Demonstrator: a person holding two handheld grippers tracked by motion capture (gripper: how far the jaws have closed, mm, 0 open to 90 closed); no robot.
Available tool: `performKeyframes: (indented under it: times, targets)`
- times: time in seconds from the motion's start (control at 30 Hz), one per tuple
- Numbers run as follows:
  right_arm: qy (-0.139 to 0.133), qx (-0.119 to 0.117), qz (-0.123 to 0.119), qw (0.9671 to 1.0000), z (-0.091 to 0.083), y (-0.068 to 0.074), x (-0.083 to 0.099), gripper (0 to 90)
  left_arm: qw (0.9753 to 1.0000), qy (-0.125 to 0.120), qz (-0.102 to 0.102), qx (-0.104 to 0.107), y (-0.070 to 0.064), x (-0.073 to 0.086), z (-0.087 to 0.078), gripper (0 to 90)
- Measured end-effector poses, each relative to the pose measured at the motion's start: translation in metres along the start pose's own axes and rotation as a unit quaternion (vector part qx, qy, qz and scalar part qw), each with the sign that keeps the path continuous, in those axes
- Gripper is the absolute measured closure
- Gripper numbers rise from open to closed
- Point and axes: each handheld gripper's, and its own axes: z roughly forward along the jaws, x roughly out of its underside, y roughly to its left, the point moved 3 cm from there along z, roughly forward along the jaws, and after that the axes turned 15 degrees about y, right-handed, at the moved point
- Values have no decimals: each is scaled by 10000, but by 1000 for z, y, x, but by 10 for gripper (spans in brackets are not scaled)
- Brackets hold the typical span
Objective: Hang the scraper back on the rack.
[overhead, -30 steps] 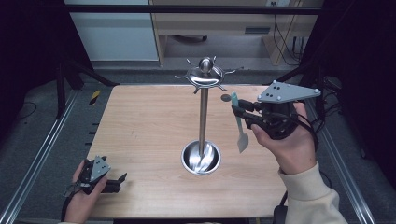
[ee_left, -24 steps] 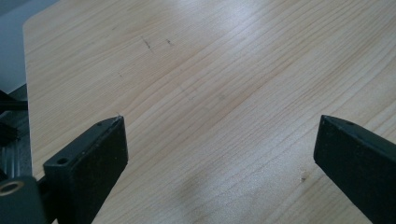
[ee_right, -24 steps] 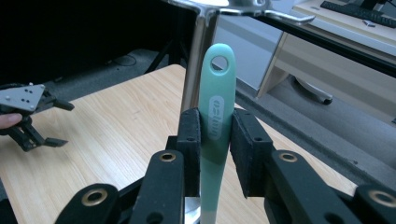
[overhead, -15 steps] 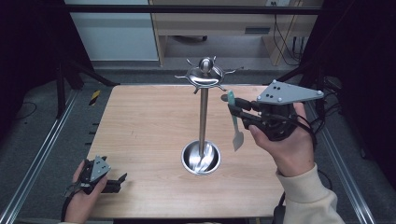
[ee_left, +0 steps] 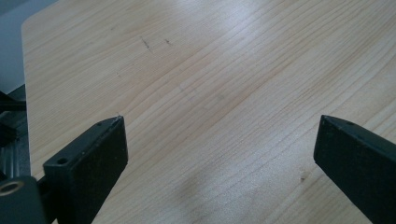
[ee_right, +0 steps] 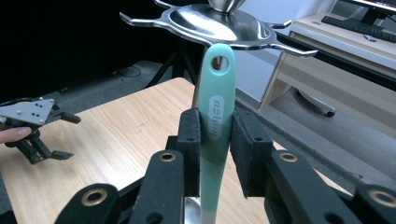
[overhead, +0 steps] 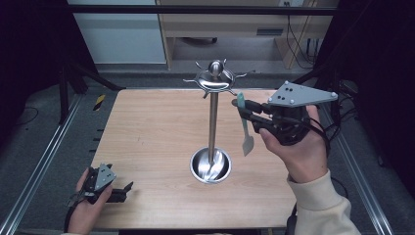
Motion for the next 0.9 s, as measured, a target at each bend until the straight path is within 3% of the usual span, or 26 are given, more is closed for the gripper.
performKeyframes:
  times: [0.9]
  targets:
    - [117,-16,-1,9999,8,1,-6,741,10000,8,8,11,0,0,0,27]
